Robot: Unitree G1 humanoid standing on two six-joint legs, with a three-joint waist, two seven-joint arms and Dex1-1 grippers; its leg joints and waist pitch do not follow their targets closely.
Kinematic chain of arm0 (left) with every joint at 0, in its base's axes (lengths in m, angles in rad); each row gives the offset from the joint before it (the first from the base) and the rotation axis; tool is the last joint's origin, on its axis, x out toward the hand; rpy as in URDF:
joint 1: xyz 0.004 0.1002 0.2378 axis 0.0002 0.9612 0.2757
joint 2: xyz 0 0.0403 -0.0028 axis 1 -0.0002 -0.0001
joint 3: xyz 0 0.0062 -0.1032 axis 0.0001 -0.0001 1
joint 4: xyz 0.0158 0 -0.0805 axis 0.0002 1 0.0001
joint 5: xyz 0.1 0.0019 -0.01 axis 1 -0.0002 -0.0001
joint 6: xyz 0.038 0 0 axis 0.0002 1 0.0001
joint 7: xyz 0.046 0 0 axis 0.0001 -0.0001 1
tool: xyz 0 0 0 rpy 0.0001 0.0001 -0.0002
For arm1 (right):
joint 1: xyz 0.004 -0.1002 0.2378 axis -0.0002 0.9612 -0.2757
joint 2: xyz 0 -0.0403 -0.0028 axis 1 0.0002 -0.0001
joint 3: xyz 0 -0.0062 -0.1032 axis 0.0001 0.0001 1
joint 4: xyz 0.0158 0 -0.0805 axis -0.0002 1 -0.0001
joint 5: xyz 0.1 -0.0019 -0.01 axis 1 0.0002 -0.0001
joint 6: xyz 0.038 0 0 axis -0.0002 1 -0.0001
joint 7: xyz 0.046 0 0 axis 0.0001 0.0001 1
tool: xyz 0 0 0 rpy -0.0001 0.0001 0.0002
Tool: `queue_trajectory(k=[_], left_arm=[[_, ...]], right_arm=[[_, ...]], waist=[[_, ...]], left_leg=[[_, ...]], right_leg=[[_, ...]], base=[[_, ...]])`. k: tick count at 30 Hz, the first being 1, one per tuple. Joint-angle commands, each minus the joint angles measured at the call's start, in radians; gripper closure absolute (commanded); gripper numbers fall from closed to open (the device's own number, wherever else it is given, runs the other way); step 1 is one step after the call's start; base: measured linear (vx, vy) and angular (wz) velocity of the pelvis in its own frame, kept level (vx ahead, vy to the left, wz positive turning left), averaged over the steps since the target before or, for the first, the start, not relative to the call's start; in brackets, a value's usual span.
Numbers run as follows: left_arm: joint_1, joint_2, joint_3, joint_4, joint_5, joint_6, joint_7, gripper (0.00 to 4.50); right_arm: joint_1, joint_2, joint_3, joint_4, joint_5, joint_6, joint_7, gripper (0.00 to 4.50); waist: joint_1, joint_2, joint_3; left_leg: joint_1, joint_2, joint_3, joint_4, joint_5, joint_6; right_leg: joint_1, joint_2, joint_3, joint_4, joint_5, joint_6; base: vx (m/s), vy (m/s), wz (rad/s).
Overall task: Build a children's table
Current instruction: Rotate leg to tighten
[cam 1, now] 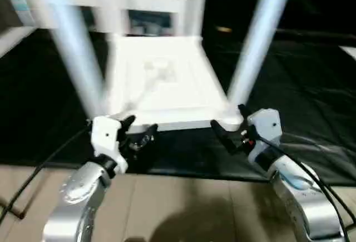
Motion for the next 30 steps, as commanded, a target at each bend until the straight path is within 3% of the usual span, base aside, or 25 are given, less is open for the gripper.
queue_trajectory(k=[1,3,4,5,6,7,8,9,10,11,12,13,14,15,16,17,18,19,20,21,22,23,24,26,30], left_arm=[[0.007,0.012,0.003,-0.021,-0.004,0.005,0.001,0.46],[0.01,0.045,0.0,-0.019,-0.006,0.02,-0.024,0.36],[0.009,0.092,-0.006,-0.013,-0.001,0.044,-0.055,0.3],[0.01,0.124,-0.004,-0.005,0.005,0.059,-0.075,0.1],[0.01,0.124,-0.004,-0.005,0.005,0.059,-0.075,0.1],[0.011,0.158,0.004,0.001,0.004,0.08,-0.09,0.03],[0.011,0.167,0.01,0.002,0.002,0.088,-0.093,0.03],[0.009,0.184,0.027,0.004,-0.008,0.106,-0.099,0.03],[-0.012,0.204,0.09,0.021,-0.046,0.158,-0.087,0.03],[-0.031,0.208,0.12,0.035,-0.046,0.158,-0.062,0.03],[-0.033,0.208,0.123,0.037,-0.046,0.158,-0.059,0.03],[-0.061,0.21,0.16,0.054,-0.044,0.158,-0.019,0.03],[-0.063,0.21,0.163,0.055,-0.045,0.158,-0.016,0.03],[-0.074,0.208,0.182,0.056,-0.055,0.155,0.001,0.03],[-0.069,0.207,0.187,0.042,-0.066,0.161,0.001,0.03],[-0.068,0.207,0.186,0.04,-0.067,0.162,0.0,0.03],[-0.052,0.213,0.176,0.027,-0.071,0.169,-0.016,0.03],[-0.038,0.222,0.166,0.018,-0.073,0.177,-0.034,0.03],[-0.026,0.236,0.156,0.011,-0.071,0.19,-0.049,0.03],[-0.026,0.236,0.156,0.011,-0.071,0.19,-0.049,0.03],[-0.009,0.261,0.142,-0.001,-0.064,0.219,-0.07,0.03],[-0.008,0.264,0.142,-0.002,-0.065,0.223,-0.071,0.03],[0.0,0.284,0.146,-0.007,-0.069,0.247,-0.08,0.03],[0.003,0.305,0.156,-0.005,-0.075,0.262,-0.082,0.03],[-0.008,0.32,0.203,0.008,-0.099,0.259,-0.084,0.03]], right_arm=[[0.009,-0.008,-0.012,0.003,0.007,-0.006,0.0,0.0],[0.012,-0.006,-0.012,0.004,0.01,-0.009,0.006,0.0],[0.015,-0.006,-0.01,0.005,0.016,-0.005,0.014,0.0],[0.016,-0.005,-0.01,0.006,0.022,-0.005,0.019,0.0],[0.016,-0.005,-0.01,0.006,0.022,-0.005,0.019,0.0],[0.015,-0.007,-0.007,0.006,0.028,0.001,0.025,0.0],[0.014,-0.008,-0.006,0.006,0.03,0.004,0.027,0.0],[0.012,-0.011,-0.002,0.005,0.031,0.005,0.032,0.0],[0.005,-0.019,0.006,0.011,0.035,0.003,0.047,0.0],[0.0,-0.024,0.01,0.02,0.035,-0.015,0.06,0.0],[-0.001,-0.024,0.01,0.021,0.035,-0.016,0.061,0.0],[-0.005,-0.031,0.014,0.029,0.046,-0.021,0.084,0.0],[-0.005,-0.032,0.014,0.029,0.046,-0.022,0.087,0.0],[-0.001,-0.028,0.01,0.024,0.07,-0.014,0.102,0.0],[0.002,-0.036,0.017,0.024,0.065,-0.018,0.111,0.0],[0.002,-0.037,0.018,0.024,0.063,-0.019,0.112,0.0],[0.002,-0.041,0.022,0.027,0.051,-0.032,0.112,0.0],[0.002,-0.036,0.016,0.025,0.062,-0.028,0.114,0.0],[0.001,-0.036,0.013,0.025,0.064,-0.029,0.112,0.0],[0.001,-0.036,0.013,0.025,0.064,-0.029,0.112,0.0],[-0.002,-0.04,0.011,0.025,0.073,-0.028,0.122,0.0],[-0.003,-0.042,0.011,0.026,0.075,-0.028,0.124,0.0],[-0.006,-0.049,0.014,0.026,0.09,-0.042,0.149,0.0],[-0.01,-0.049,0.012,0.031,0.093,-0.069,0.161,0.0],[-0.006,-0.037,0.006,0.019,0.125,-0.035,0.165,0.0]], waist=[[-0.032,0.014,-0.033],[-0.039,-0.003,-0.027],[-0.048,-0.015,-0.017],[-0.054,-0.012,-0.021],[-0.066,0.001,-0.025],[-0.088,0.011,-0.031],[-0.087,0.019,-0.036],[-0.092,0.025,-0.039],[-0.095,0.014,-0.033],[-0.094,0.002,-0.024],[-0.099,-0.007,-0.016],[-0.113,-0.011,-0.018],[-0.118,0.013,-0.017],[-0.133,0.018,-0.02],[-0.105,0.036,-0.032],[-0.099,0.039,-0.039],[-0.112,-0.01,-0.044],[-0.089,-0.004,-0.041],[-0.082,-0.006,-0.053],[-0.077,-0.004,-0.046],[-0.074,-0.012,-0.066],[-0.074,-0.011,-0.067],[-0.076,-0.007,-0.07],[-0.073,-0.003,-0.067],[-0.067,-0.001,-0.057]], left_leg=[[0.031,0.12,-0.026,-0.138,-0.52,0.043],[0.031,0.05,0.002,-0.1,-0.508,0.011],[0.041,0.011,0.008,-0.062,-0.419,0.005],[0.043,0.008,0.004,-0.057,-0.402,0.005],[0.032,0.019,-0.008,-0.072,-0.412,0.007],[0.005,0.048,-0.033,-0.105,-0.476,0.006],[-0.015,0.072,-0.047,-0.126,-0.506,0.008],[-0.03,0.106,-0.066,-0.16,-0.59,-0.001],[-0.016,0.094,-0.054,-0.156,-0.621,-0.019],[0.016,0.041,-0.032,-0.109,-0.557,-0.023],[0.033,0.013,-0.016,-0.073,-0.495,-0.011],[0.056,-0.013,0.001,-0.017,-0.396,0.007],[0.059,0.001,-0.008,-0.025,-0.412,0.009],[0.033,0.028,-0.024,-0.056,-0.463,0.007],[-0.059,0.122,-0.08,-0.185,-0.734,0.0],[-0.011,0.108,-0.067,-0.189,-0.724,0.009],[0.001,0.037,-0.051,-0.11,-0.563,-0.019],[-0.051,0.015,-0.03,-0.088,-0.317,-0.015],[-0.051,0.019,-0.031,-0.081,-0.233,-0.002],[-0.051,0.025,-0.032,-0.086,-0.21,0.004],[-0.052,0.034,-0.027,-0.086,-0.105,0.016],[-0.053,0.035,-0.026,-0.086,-0.076,0.026],[-0.058,0.034,-0.024,-0.087,-0.044,0.044],[-0.051,0.037,-0.018,-0.086,-0.056,0.063],[-0.046,0.04,-0.013,-0.093,-0.146,0.054]], right_leg=[[0.004,-0.111,0.059,-0.069,-0.25,-0.044],[-0.006,-0.128,0.063,-0.121,-0.469,-0.012],[-0.018,-0.146,0.036,-0.188,-0.822,0.115],[-0.015,-0.147,0.025,-0.194,-0.841,0.134],[0.005,-0.141,0.003,-0.195,-0.785,0.145],[0.042,-0.132,-0.02,-0.171,-0.632,0.13],[0.066,-0.132,-0.009,-0.132,-0.518,0.11],[0.084,-0.137,0.007,-0.076,-0.344,0.064],[0.058,-0.144,0.029,-0.079,-0.309,0.025],[0.018,-0.164,0.023,-0.15,-0.559,0.038],[-0.003,-0.168,0.002,-0.193,-0.71,0.071],[-0.011,-0.171,-0.061,-0.246,-0.86,0.143],[0.008,-0.173,-0.09,-0.252,-0.828,0.154],[0.042,-0.161,-0.118,-0.235,-0.735,0.157],[0.105,-0.123,-0.02,0.02,-0.114,0.059],[0.052,-0.11,0.002,0.017,-0.039,0.044],[0.032,-0.165,0.038,-0.067,-0.273,-0.01],[0.048,-0.193,0.06,-0.099,-0.446,-0.006],[0.052,-0.195,0.064,-0.098,-0.464,0.001],[0.046,-0.192,0.064,-0.101,-0.484,0.002],[0.045,-0.163,0.06,-0.075,-0.298,-0.03],[0.042,-0.155,0.06,-0.064,-0.217,-0.051],[0.049,-0.148,0.058,-0.053,-0.108,-0.086],[0.039,-0.143,0.057,-0.053,-0.066,-0.119],[0.037,-0.143,0.057,-0.067,-0.185,-0.125]], base=[[-0.048,0.058,0.23],[0.0,0.0,0.0],[0.0,0.0,0.0],[-0.044,0.05,-0.08],[-0.044,0.05,-0.08],[-0.027,0.059,-0.16],[-0.027,0.062,-0.2],[-0.043,0.061,-0.17],[0.0,0.0,0.0],[0.0,0.0,0.0],[0.0,0.0,0.0],[0.0,0.0,0.0],[-0.002,0.04,-0.19],[-0.002,0.04,-0.19],[-0.001,0.06,-0.19],[0.071,-0.014,-0.01],[0.071,-0.014,-0.01],[0.05,-0.058,-0.07],[-0.013,-0.044,-0.19],[-0.013,-0.044,-0.19],[0.0,0.0,0.0],[0.0,0.0,0.0],[0.0,0.0,0.0],[0.0,0.0,0.0],[0.0,0.0,0.0]])
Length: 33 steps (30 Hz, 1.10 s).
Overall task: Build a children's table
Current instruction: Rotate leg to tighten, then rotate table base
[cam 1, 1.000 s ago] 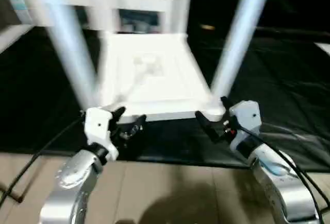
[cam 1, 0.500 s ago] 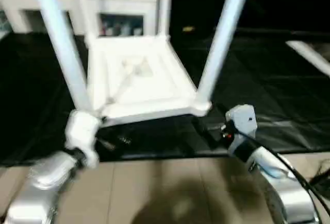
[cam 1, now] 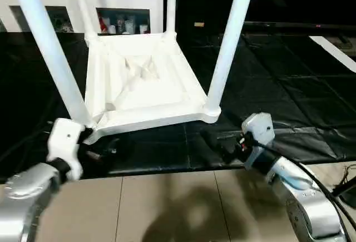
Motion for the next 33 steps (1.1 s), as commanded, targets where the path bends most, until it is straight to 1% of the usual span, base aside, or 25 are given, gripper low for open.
queue_trajectory(k=[1,3,4,5,9,10,12,14,15,16,17,18,19,20,21,22,23,24,25,26,27,28,31,32,33], left_arm=[[-0.008,0.007,0.029,-0.002,-0.018,-0.003,-0.007,0.03],[-0.008,0.014,0.04,0.007,-0.012,-0.007,0.0,0.03],[-0.005,0.026,0.053,0.019,-0.005,-0.006,0.007,0.03],[-0.004,0.033,0.059,0.024,-0.006,-0.003,0.007,0.03],[-0.006,0.053,0.076,0.037,-0.007,0.024,0.02,0.03],[-0.008,0.062,0.087,0.047,0.0,0.044,0.032,0.03],[-0.011,0.066,0.095,0.061,0.013,0.045,0.043,0.03],[-0.056,0.051,0.116,0.114,0.038,-0.011,0.095,0.03],[-0.076,0.042,0.119,0.127,0.037,-0.034,0.107,0.03],[-0.084,0.039,0.12,0.132,0.035,-0.043,0.111,0.03],[-0.09,0.037,0.12,0.135,0.034,-0.047,0.113,0.03],[-0.113,0.026,0.115,0.147,0.035,-0.069,0.123,0.03],[-0.156,0.006,0.106,0.174,0.031,-0.089,0.138,0.03],[-0.17,0.0,0.102,0.185,0.031,-0.096,0.143,0.03],[-0.197,-0.01,0.092,0.212,0.034,-0.115,0.15,0.03],[-0.242,-0.027,0.074,0.262,0.04,-0.141,0.158,0.03],[-0.246,-0.029,0.072,0.267,0.041,-0.144,0.159,0.03],[-0.261,-0.035,0.067,0.286,0.045,-0.158,0.159,0.03],[-0.304,-0.057,0.054,0.324,0.042,-0.18,0.156,0.03],[-0.319,-0.067,0.045,0.329,0.032,-0.182,0.142,0.03],[-0.329,-0.073,0.038,0.331,0.025,-0.183,0.131,0.03],[-0.334,-0.077,0.031,0.328,0.018,-0.177,0.12,0.03],[-0.343,-0.082,-0.011,0.325,0.011,-0.179,0.073,0.03],[-0.343,-0.079,-0.026,0.327,0.013,-0.18,0.058,0.03],[-0.343,-0.079,-0.026,0.327,0.013,-0.18,0.058,0.03]], right_arm=[[0.003,0.006,-0.015,-0.018,0.033,0.026,0.005,0.0],[0.006,0.015,-0.019,-0.031,0.064,0.06,0.012,0.0],[0.009,0.017,-0.016,-0.046,0.099,0.126,0.023,0.0],[0.011,0.013,-0.013,-0.05,0.107,0.144,0.026,0.0],[0.012,0.01,-0.013,-0.055,0.131,0.166,0.027,0.0],[0.01,0.017,-0.022,-0.053,0.146,0.171,0.022,0.0],[0.007,0.02,-0.029,-0.052,0.153,0.178,0.014,0.0],[-0.001,0.022,-0.04,-0.054,0.192,0.222,0.024,0.0],[-0.004,0.021,-0.042,-0.055,0.196,0.23,0.026,0.0],[-0.006,0.021,-0.042,-0.056,0.197,0.233,0.026,0.0],[-0.007,0.02,-0.041,-0.055,0.195,0.229,0.027,0.0],[-0.013,0.014,-0.031,-0.045,0.165,0.192,0.028,0.0],[-0.025,-0.002,-0.01,-0.018,0.102,0.118,0.027,0.0],[-0.029,-0.008,-0.002,-0.009,0.082,0.092,0.027,0.0],[-0.033,-0.013,0.007,0.002,0.068,0.068,0.033,0.0],[-0.038,-0.015,0.01,0.007,0.064,0.071,0.027,0.0],[-0.038,-0.016,0.01,0.007,0.064,0.073,0.026,0.0],[-0.039,-0.017,0.01,0.005,0.065,0.085,0.019,0.0],[-0.047,-0.027,0.018,0.01,0.044,0.095,0.005,0.0],[-0.051,-0.032,0.021,0.013,0.031,0.119,-0.014,0.0],[-0.053,-0.035,0.022,0.014,0.024,0.137,-0.028,0.0],[-0.057,-0.036,0.023,0.022,0.015,0.145,-0.039,0.0],[-0.077,-0.037,0.024,0.08,-0.026,0.128,-0.063,0.0],[-0.085,-0.034,0.021,0.103,-0.037,0.122,-0.074,0.0],[-0.085,-0.034,0.021,0.103,-0.037,0.122,-0.074,0.0]], waist=[[0.001,0.019,-0.041],[0.003,0.019,-0.039],[0.005,0.019,-0.038],[0.007,0.019,-0.038],[0.008,0.017,-0.037],[0.008,0.016,-0.037],[0.007,0.016,-0.036],[0.008,0.015,-0.036],[0.009,0.016,-0.037],[0.012,0.015,-0.038],[0.012,0.015,-0.038],[0.013,0.016,-0.04],[0.013,0.015,-0.042],[0.014,0.016,-0.043],[0.017,0.016,-0.042],[0.018,0.014,-0.044],[0.02,0.017,-0.044],[0.02,0.017,-0.047],[0.019,0.026,-0.049],[0.02,0.024,-0.051],[0.02,0.021,-0.054],[0.019,0.021,-0.055],[0.018,0.02,-0.058],[0.018,0.024,-0.056],[0.017,0.023,-0.056]], left_leg=[[-0.01,0.052,-0.009,-0.087,-0.169,0.058],[-0.007,0.055,-0.01,-0.09,-0.202,0.044],[-0.006,0.053,-0.01,-0.09,-0.209,0.044],[-0.005,0.054,-0.01,-0.091,-0.21,0.044],[-0.006,0.054,-0.01,-0.092,-0.217,0.028],[-0.004,0.054,-0.01,-0.092,-0.224,0.027],[-0.003,0.051,-0.01,-0.092,-0.234,0.026],[-0.002,0.049,-0.01,-0.092,-0.233,0.029],[-0.001,0.051,-0.011,-0.092,-0.23,0.027],[-0.001,0.053,-0.011,-0.091,-0.224,0.025],[-0.003,0.054,-0.013,-0.093,-0.221,0.023],[-0.003,0.055,-0.013,-0.094,-0.221,0.019],[-0.003,0.057,-0.013,-0.094,-0.217,0.017],[-0.003,0.055,-0.011,-0.092,-0.21,0.01],[0.001,0.053,-0.008,-0.092,-0.211,0.01],[-0.004,0.051,-0.008,-0.091,-0.201,0.014],[-0.005,0.052,-0.01,-0.092,-0.196,0.014],[-0.005,0.054,-0.011,-0.091,-0.182,0.016],[-0.006,0.054,-0.012,-0.09,-0.166,0.013],[-0.004,0.055,-0.011,-0.089,-0.158,0.013],[-0.006,0.055,-0.011,-0.088,-0.131,0.013],[-0.01,0.057,-0.011,-0.087,-0.113,0.015],[-0.011,0.055,-0.009,-0.083,-0.092,0.019],[-0.009,0.055,-0.008,-0.083,-0.087,0.023],[-0.009,0.055,-0.007,-0.083,-0.093,0.023]], right_leg=[[0.047,-0.083,0.08,-0.097,-0.19,-0.157],[0.043,-0.08,0.082,-0.102,-0.239,-0.136],[0.042,-0.079,0.083,-0.104,-0.251,-0.13],[0.042,-0.08,0.084,-0.105,-0.256,-0.127],[0.041,-0.081,0.083,-0.108,-0.287,-0.11],[0.039,-0.081,0.083,-0.108,-0.3,-0.108],[0.038,-0.08,0.082,-0.113,-0.325,-0.097],[0.037,-0.079,0.082,-0.117,-0.336,-0.088],[0.038,-0.079,0.082,-0.116,-0.334,-0.086],[0.038,-0.082,0.082,-0.117,-0.322,-0.088],[0.039,-0.082,0.082,-0.115,-0.316,-0.09],[0.039,-0.083,0.082,-0.114,-0.3,-0.094],[0.04,-0.084,0.082,-0.111,-0.285,-0.097],[0.039,-0.083,0.081,-0.111,-0.273,-0.099],[0.037,-0.083,0.083,-0.113,-0.269,-0.103],[0.042,-0.084,0.083,-0.111,-0.262,-0.104],[0.044,-0.084,0.083,-0.11,-0.258,-0.103],[0.046,-0.085,0.084,-0.107,-0.232,-0.106],[0.047,-0.083,0.083,-0.104,-0.2,-0.112],[0.046,-0.083,0.083,-0.104,-0.177,-0.117],[0.051,-0.084,0.084,-0.098,-0.135,-0.129],[0.053,-0.086,0.084,-0.093,-0.101,-0.143],[0.055,-0.087,0.083,-0.088,-0.067,-0.16],[0.052,-0.086,0.084,-0.088,-0.059,-0.169],[0.052,-0.085,0.083,-0.089,-0.067,-0.174]], base=[[0.0,0.0,0.0],[0.0,0.0,0.0],[0.0,0.0,0.0],[0.0,0.0,0.0],[0.0,0.0,0.0],[0.0,0.0,0.0],[0.0,0.0,0.0],[0.0,0.0,0.0],[0.0,0.0,0.0],[0.0,0.0,0.0],[0.0,0.0,0.0],[0.0,0.0,0.0],[0.0,0.0,0.0],[0.0,0.0,0.0],[0.0,0.0,0.0],[0.0,0.0,0.0],[0.0,0.0,0.0],[0.0,0.0,0.0],[0.0,0.0,0.0],[0.0,0.0,0.0],[0.0,0.0,0.0],[0.0,0.0,0.0],[0.0,0.0,0.0],[0.0,0.0,0.0],[0.0,0.0,0.0]])
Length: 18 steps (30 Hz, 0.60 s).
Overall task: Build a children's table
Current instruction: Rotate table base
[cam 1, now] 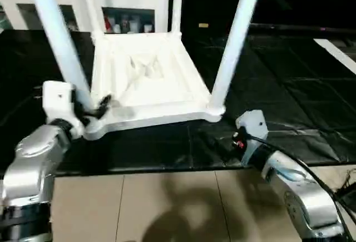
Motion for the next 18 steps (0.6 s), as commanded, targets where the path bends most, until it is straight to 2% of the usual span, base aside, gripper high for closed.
queue_trajectory(k=[1,3,4,5,6,7,8,9,11,13,15,18], left_arm=[[-0.009,0.003,-0.058,-0.005,-0.035,-0.002,-0.075,0.03],[-0.006,0.004,-0.069,-0.013,-0.052,0.001,-0.107,0.03],[0.02,0.007,-0.095,-0.08,-0.122,0.043,-0.19,0.03],[0.02,0.008,-0.095,-0.08,-0.122,0.044,-0.191,0.03],[0.032,0.009,-0.105,-0.11,-0.152,0.062,-0.223,0.03],[0.054,0.012,-0.118,-0.167,-0.212,0.106,-0.275,0.03],[0.063,0.017,-0.126,-0.193,-0.236,0.127,-0.294,0.03],[0.066,0.018,-0.128,-0.2,-0.241,0.132,-0.299,0.03],[0.073,0.024,-0.139,-0.225,-0.261,0.15,-0.32,0.03],[0.069,0.011,-0.15,-0.259,-0.311,0.185,-0.339,0.03],[0.065,0.006,-0.157,-0.263,-0.316,0.184,-0.34,0.03],[0.058,-0.001,-0.173,-0.271,-0.321,0.191,-0.344,0.03]], right_arm=[[-0.034,0.001,-0.013,0.053,-0.028,0.01,-0.035,0.0],[-0.048,0.002,-0.015,0.074,-0.033,0.018,-0.044,0.0],[-0.079,-0.006,0.004,0.116,-0.045,0.049,-0.041,0.0],[-0.079,-0.007,0.005,0.117,-0.045,0.049,-0.041,0.0],[-0.09,-0.01,0.016,0.133,-0.056,0.054,-0.041,0.0],[-0.116,-0.009,0.036,0.179,-0.091,0.062,-0.057,0.0],[-0.13,-0.005,0.039,0.208,-0.099,0.069,-0.066,0.0],[-0.134,-0.003,0.039,0.216,-0.101,0.071,-0.068,0.0],[-0.153,-0.001,0.044,0.253,-0.117,0.078,-0.08,0.0],[-0.208,0.006,0.046,0.346,-0.154,0.066,-0.122,0.0],[-0.222,0.006,0.048,0.365,-0.161,0.061,-0.129,0.0],[-0.248,0.007,0.054,0.412,-0.178,0.049,-0.137,0.0]], waist=[[0.001,0.027,-0.053],[0.005,0.027,-0.051],[0.006,0.028,-0.051],[0.008,0.028,-0.052],[0.008,0.029,-0.051],[0.01,0.025,-0.053],[0.009,0.026,-0.051],[0.009,0.026,-0.051],[0.011,0.026,-0.051],[0.007,0.022,-0.05],[0.003,0.024,-0.05],[0.001,0.025,-0.053]], left_leg=[[-0.004,0.051,-0.007,-0.082,-0.107,0.023],[-0.002,0.051,-0.006,-0.084,-0.126,0.018],[-0.002,0.052,-0.006,-0.084,-0.131,0.016],[-0.004,0.054,-0.007,-0.086,-0.125,0.01],[-0.002,0.055,-0.006,-0.086,-0.129,0.007],[-0.003,0.058,-0.006,-0.086,-0.118,-0.002],[-0.007,0.055,-0.004,-0.087,-0.109,-0.001],[-0.002,0.055,-0.001,-0.085,-0.104,-0.002],[-0.004,0.054,0.003,-0.084,-0.102,0.002],[-0.004,0.052,0.01,-0.083,-0.105,-0.006],[-0.003,0.052,0.011,-0.083,-0.109,-0.013],[-0.003,0.052,0.011,-0.082,-0.096,-0.015]], right_leg=[[0.047,-0.092,0.079,-0.078,-0.091,-0.173],[0.047,-0.093,0.078,-0.082,-0.124,-0.173],[0.047,-0.094,0.079,-0.081,-0.131,-0.173],[0.05,-0.096,0.078,-0.076,-0.129,-0.181],[0.046,-0.094,0.079,-0.077,-0.129,-0.184],[0.048,-0.097,0.079,-0.068,-0.107,-0.196],[0.049,-0.094,0.079,-0.07,-0.101,-0.197],[0.045,-0.092,0.08,-0.069,-0.085,-0.204],[0.049,-0.092,0.08,-0.07,-0.082,-0.198],[0.049,-0.09,0.079,-0.074,-0.116,-0.186],[0.049,-0.089,0.078,-0.074,-0.136,-0.181],[0.049,-0.088,0.079,-0.072,-0.118,-0.174]], base=[[0.0,0.0,0.0],[0.0,0.0,0.0],[0.0,0.0,0.0],[0.0,0.0,0.0],[0.0,0.0,0.0],[0.0,0.0,0.0],[0.0,0.0,0.0],[0.0,0.0,0.0],[0.0,0.0,0.0],[0.0,0.0,0.0],[0.0,0.0,0.0],[0.0,0.0,0.0]])
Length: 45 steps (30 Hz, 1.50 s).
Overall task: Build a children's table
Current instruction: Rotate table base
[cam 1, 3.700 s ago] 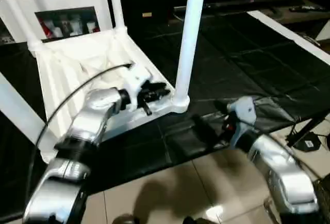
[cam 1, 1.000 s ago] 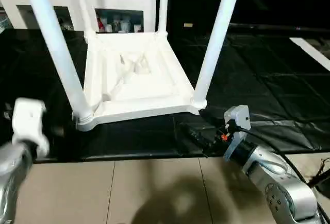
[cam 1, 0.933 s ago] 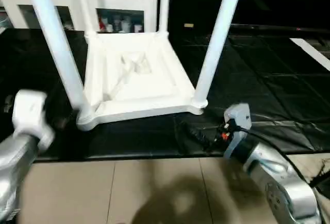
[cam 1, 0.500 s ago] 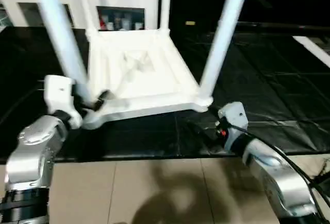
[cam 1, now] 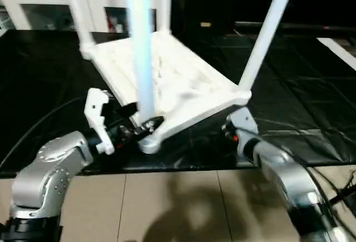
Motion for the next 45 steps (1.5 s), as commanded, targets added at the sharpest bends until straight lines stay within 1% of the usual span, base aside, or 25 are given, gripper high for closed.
queue_trajectory(k=[1,2,4,5,6,7,9,10,11,12,14,17,19,22,24,25,33,36,37,38,41,42,43,44,45], left_arm=[[-0.018,-0.006,-0.034,-0.039,-0.019,0.018,-0.017,0.03],[-0.037,-0.019,-0.065,-0.048,-0.029,0.033,-0.025,0.03],[-0.046,-0.025,-0.08,-0.049,-0.029,0.036,-0.029,0.03],[-0.062,-0.034,-0.1,-0.049,-0.031,0.041,-0.032,0.03],[-0.071,-0.04,-0.108,-0.049,-0.036,0.044,-0.035,0.03],[-0.071,-0.04,-0.108,-0.049,-0.036,0.044,-0.035,0.03],[-0.086,-0.053,-0.117,-0.048,-0.046,0.049,-0.034,0.03],[-0.096,-0.065,-0.128,-0.051,-0.057,0.055,-0.037,0.03],[-0.103,-0.077,-0.143,-0.057,-0.065,0.06,-0.039,0.03],[-0.106,-0.083,-0.153,-0.061,-0.067,0.063,-0.043,0.03],[-0.108,-0.086,-0.159,-0.063,-0.068,0.065,-0.046,0.03],[-0.122,-0.111,-0.184,-0.055,-0.062,0.06,-0.044,0.03],[-0.127,-0.119,-0.191,-0.054,-0.064,0.06,-0.042,0.03],[-0.14,-0.143,-0.217,-0.049,-0.061,0.06,-0.034,0.03],[-0.143,-0.15,-0.225,-0.047,-0.057,0.057,-0.032,0.03],[-0.143,-0.152,-0.226,-0.046,-0.054,0.056,-0.031,0.03],[-0.168,-0.173,-0.232,-0.007,-0.018,0.024,-0.017,0.03],[-0.184,-0.177,-0.23,0.024,0.019,-0.009,0.003,0.03],[-0.19,-0.177,-0.227,0.038,0.031,-0.021,0.013,0.03],[-0.19,-0.177,-0.227,0.038,0.031,-0.021,0.013,0.03],[-0.214,-0.16,-0.24,0.096,0.101,-0.081,0.028,0.03],[-0.22,-0.156,-0.243,0.112,0.116,-0.098,0.029,0.03],[-0.223,-0.153,-0.244,0.121,0.125,-0.107,0.029,0.03],[-0.238,-0.149,-0.243,0.15,0.145,-0.131,0.03,0.03],[-0.24,-0.148,-0.243,0.155,0.147,-0.134,0.03,0.03]], right_arm=[[-0.036,0.001,0.009,0.064,-0.024,-0.026,-0.014,0.0],[-0.089,0.013,0.005,0.166,-0.041,-0.058,-0.041,0.0],[-0.11,0.019,0.002,0.208,-0.044,-0.074,-0.047,0.0],[-0.144,0.033,-0.008,0.273,-0.043,-0.105,-0.057,0.0],[-0.162,0.042,-0.019,0.306,-0.038,-0.124,-0.065,0.0],[-0.162,0.042,-0.019,0.306,-0.038,-0.124,-0.065,0.0],[-0.194,0.059,-0.041,0.362,-0.026,-0.155,-0.075,0.0],[-0.217,0.071,-0.056,0.4,-0.019,-0.175,-0.083,0.0],[-0.237,0.08,-0.063,0.428,-0.015,-0.193,-0.089,0.0],[-0.254,0.087,-0.068,0.456,-0.012,-0.209,-0.095,0.0],[-0.266,0.092,-0.071,0.477,-0.011,-0.22,-0.098,0.0],[-0.317,0.122,-0.093,0.557,0.004,-0.265,-0.115,0.0],[-0.329,0.132,-0.098,0.573,0.009,-0.281,-0.114,0.0],[-0.368,0.167,-0.12,0.653,0.014,-0.345,-0.105,0.0],[-0.381,0.179,-0.125,0.683,0.014,-0.369,-0.103,0.0],[-0.386,0.182,-0.126,0.694,0.012,-0.376,-0.104,0.0],[-0.417,0.208,-0.156,0.751,0.017,-0.428,-0.112,0.0],[-0.422,0.202,-0.165,0.773,0.003,-0.446,-0.144,0.0],[-0.421,0.198,-0.172,0.777,0.004,-0.454,-0.146,0.0],[-0.421,0.198,-0.172,0.777,0.004,-0.454,-0.146,0.0],[-0.405,0.176,-0.195,0.764,0.022,-0.483,-0.115,0.0],[-0.397,0.167,-0.194,0.752,0.024,-0.488,-0.099,0.0],[-0.392,0.162,-0.194,0.746,0.025,-0.491,-0.089,0.0],[-0.37,0.141,-0.19,0.713,0.027,-0.499,-0.045,0.0],[-0.367,0.137,-0.189,0.708,0.027,-0.5,-0.037,0.0]], waist=[[-0.003,0.018,-0.056],[-0.005,0.021,-0.057],[-0.005,0.021,-0.056],[-0.002,0.02,-0.058],[-0.002,0.024,-0.061],[0.0,0.022,-0.063],[0.0,0.022,-0.064],[-0.003,0.019,-0.066],[-0.004,0.018,-0.066],[-0.005,0.022,-0.065],[-0.011,0.018,-0.064],[-0.018,0.017,-0.065],[-0.02,0.019,-0.063],[-0.022,0.019,-0.064],[-0.021,0.022,-0.064],[-0.022,0.02,-0.065],[-0.026,0.022,-0.066],[-0.024,0.023,-0.068],[-0.025,0.02,-0.068],[-0.024,0.02,-0.067],[-0.023,0.021,-0.066],[-0.021,0.021,-0.066],[-0.019,0.021,-0.066],[-0.017,0.024,-0.065],[-0.015,0.022,-0.066]], left_leg=[[-0.003,0.043,-0.006,-0.08,-0.087,-0.011],[-0.003,0.042,-0.005,-0.079,-0.082,-0.014],[-0.002,0.041,-0.003,-0.079,-0.088,-0.019],[-0.002,0.042,-0.003,-0.078,-0.083,-0.018],[-0.003,0.043,-0.003,-0.077,-0.067,-0.019],[-0.005,0.044,-0.003,-0.075,-0.041,-0.016],[-0.009,0.042,-0.003,-0.074,-0.016,-0.008],[-0.012,0.04,-0.002,-0.073,-0.011,-0.005],[-0.011,0.04,-0.001,-0.072,-0.012,-0.004],[-0.012,0.039,0.0,-0.072,-0.022,-0.003],[-0.015,0.038,0.0,-0.072,-0.032,-0.003],[-0.018,0.036,0.003,-0.069,-0.033,0.001],[-0.014,0.037,0.006,-0.069,-0.047,0.007],[-0.014,0.038,0.008,-0.068,-0.051,0.011],[-0.014,0.038,0.009,-0.067,-0.054,0.014],[-0.014,0.037,0.01,-0.066,-0.047,0.019],[-0.016,0.038,0.012,-0.064,-0.038,0.04],[-0.014,0.038,0.011,-0.063,-0.014,0.052],[-0.018,0.037,0.012,-0.062,-0.012,0.055],[-0.017,0.038,0.013,-0.062,-0.016,0.055],[-0.016,0.037,0.014,-0.063,-0.028,0.061],[-0.013,0.038,0.014,-0.063,-0.039,0.059],[-0.015,0.038,0.013,-0.064,-0.038,0.059],[-0.013,0.037,0.014,-0.063,-0.041,0.062],[-0.012,0.039,0.014,-0.062,-0.04,0.06]], right_leg=[[0.049,-0.088,0.078,-0.069,-0.094,-0.177],[0.049,-0.086,0.077,-0.069,-0.086,-0.184],[0.048,-0.087,0.077,-0.069,-0.087,-0.193],[0.049,-0.088,0.078,-0.069,-0.078,-0.193],[0.05,-0.088,0.078,-0.063,-0.051,-0.199],[0.052,-0.088,0.079,-0.058,-0.002,-0.206],[0.055,-0.087,0.079,-0.052,0.046,-0.213],[0.059,-0.087,0.079,-0.051,0.053,-0.214],[0.058,-0.088,0.079,-0.051,0.051,-0.217],[0.056,-0.088,0.079,-0.053,0.032,-0.218],[0.059,-0.086,0.079,-0.054,0.014,-0.214],[0.058,-0.085,0.082,-0.053,-0.001,-0.21],[0.052,-0.084,0.084,-0.056,-0.02,-0.213],[0.05,-0.083,0.085,-0.054,-0.02,-0.219],[0.048,-0.083,0.086,-0.053,-0.02,-0.224],[0.049,-0.081,0.086,-0.052,-0.005,-0.226],[0.047,-0.082,0.087,-0.05,0.014,-0.24],[0.044,-0.08,0.086,-0.046,0.046,-0.244],[0.046,-0.081,0.087,-0.046,0.049,-0.244],[0.045,-0.082,0.087,-0.047,0.045,-0.244],[0.043,-0.079,0.087,-0.049,0.03,-0.237],[0.042,-0.08,0.088,-0.051,0.015,-0.233],[0.045,-0.081,0.088,-0.053,0.012,-0.23],[0.042,-0.078,0.087,-0.056,0.012,-0.226],[0.042,-0.08,0.089,-0.052,0.017,-0.228]], base=[[0.0,0.0,0.0],[0.0,0.0,0.0],[0.0,0.0,0.0],[0.0,0.0,0.0],[0.0,0.0,0.0],[0.0,0.0,0.0],[0.0,0.0,0.0],[0.0,0.0,0.0],[0.0,0.0,0.0],[0.0,0.0,0.0],[0.0,0.0,0.0],[0.0,0.0,0.0],[0.0,0.0,0.0],[0.0,0.0,0.0],[0.0,0.0,0.0],[0.0,0.0,0.0],[0.0,0.0,0.0],[0.0,0.0,0.0],[0.0,0.0,0.0],[0.0,0.0,0.0],[0.0,0.0,0.0],[0.0,0.0,0.0],[0.0,0.0,0.0],[0.0,0.0,0.0],[0.0,0.0,0.0]])
